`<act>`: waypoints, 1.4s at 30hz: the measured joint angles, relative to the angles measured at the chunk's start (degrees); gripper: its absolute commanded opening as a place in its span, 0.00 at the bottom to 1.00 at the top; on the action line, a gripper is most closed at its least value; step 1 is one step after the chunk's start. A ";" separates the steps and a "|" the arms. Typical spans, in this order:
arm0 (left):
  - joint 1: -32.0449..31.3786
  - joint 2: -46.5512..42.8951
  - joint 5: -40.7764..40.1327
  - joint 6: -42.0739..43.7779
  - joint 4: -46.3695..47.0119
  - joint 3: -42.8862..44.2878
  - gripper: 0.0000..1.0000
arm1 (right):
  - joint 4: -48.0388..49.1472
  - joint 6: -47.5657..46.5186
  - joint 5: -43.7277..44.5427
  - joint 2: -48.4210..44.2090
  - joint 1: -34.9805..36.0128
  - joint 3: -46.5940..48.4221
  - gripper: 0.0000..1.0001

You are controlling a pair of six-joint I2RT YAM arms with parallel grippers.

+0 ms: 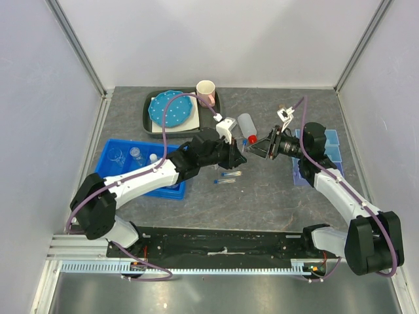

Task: Organize the chemistry lab equipment

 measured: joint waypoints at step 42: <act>0.50 -0.57 6.05 11.58 -11.08 1.11 0.16 | -11.04 -10.91 -5.31 6.88 3.56 6.23 0.14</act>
